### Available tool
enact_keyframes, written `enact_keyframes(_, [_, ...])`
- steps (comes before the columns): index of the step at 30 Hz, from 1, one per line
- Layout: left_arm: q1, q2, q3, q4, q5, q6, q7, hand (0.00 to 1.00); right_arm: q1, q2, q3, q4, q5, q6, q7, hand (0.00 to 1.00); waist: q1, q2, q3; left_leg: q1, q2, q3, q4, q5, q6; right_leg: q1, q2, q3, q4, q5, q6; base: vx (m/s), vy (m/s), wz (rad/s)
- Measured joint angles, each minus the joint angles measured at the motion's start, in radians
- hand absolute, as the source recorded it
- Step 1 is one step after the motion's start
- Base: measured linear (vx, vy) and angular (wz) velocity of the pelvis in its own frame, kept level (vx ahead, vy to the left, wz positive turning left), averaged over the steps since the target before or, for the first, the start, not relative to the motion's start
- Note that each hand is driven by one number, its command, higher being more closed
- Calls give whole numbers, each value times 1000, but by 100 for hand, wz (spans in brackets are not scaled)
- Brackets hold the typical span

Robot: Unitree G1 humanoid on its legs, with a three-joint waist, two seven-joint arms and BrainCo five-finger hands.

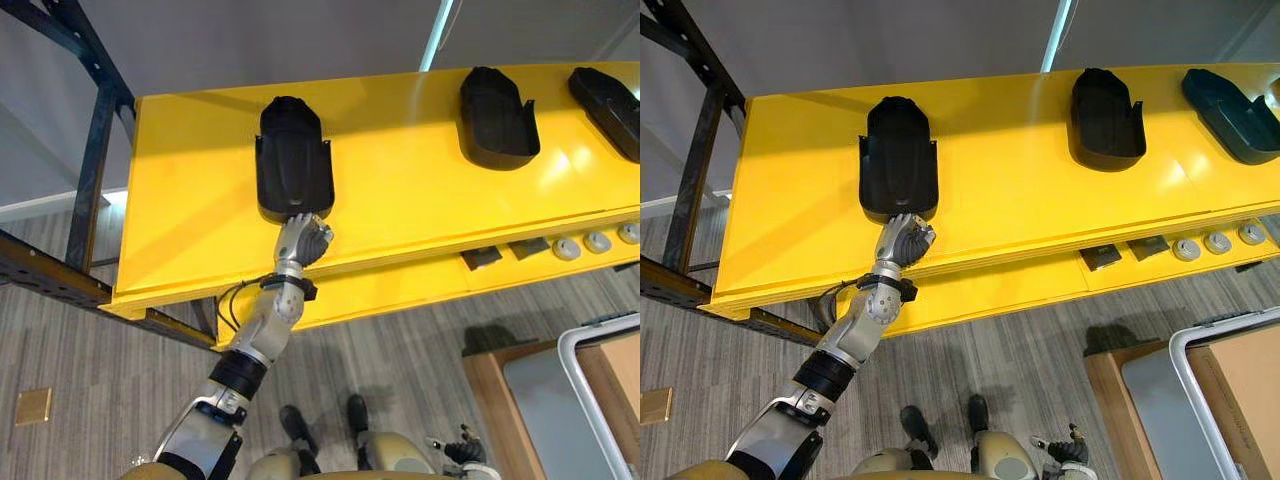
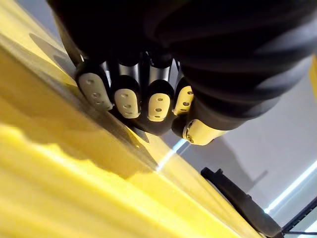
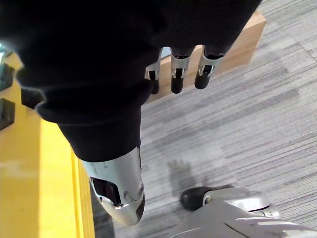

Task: Walk over and take plastic housings, then place them on the shelf

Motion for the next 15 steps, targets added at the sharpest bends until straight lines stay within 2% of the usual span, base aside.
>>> enact_keyframes(8, [-33, -38, 20, 23, -72, 4, -13, 100, 7, 2, 0, -14, 1, 0, 2, 0, 1, 1, 1, -16, 15, 2, 64, -47, -5, 7, -1, 7, 3, 0, 0, -1, -2, -2])
enact_keyframes(15, [-85, -46, 28, 64, -162, 5, -44, 100, 7, 2, -1, -15, 1, 2, 4, 0, 1, 3, 2, -18, 17, -6, 83, -50, -1, 15, -4, 1, 2, -2, 2, 8, -1, 2])
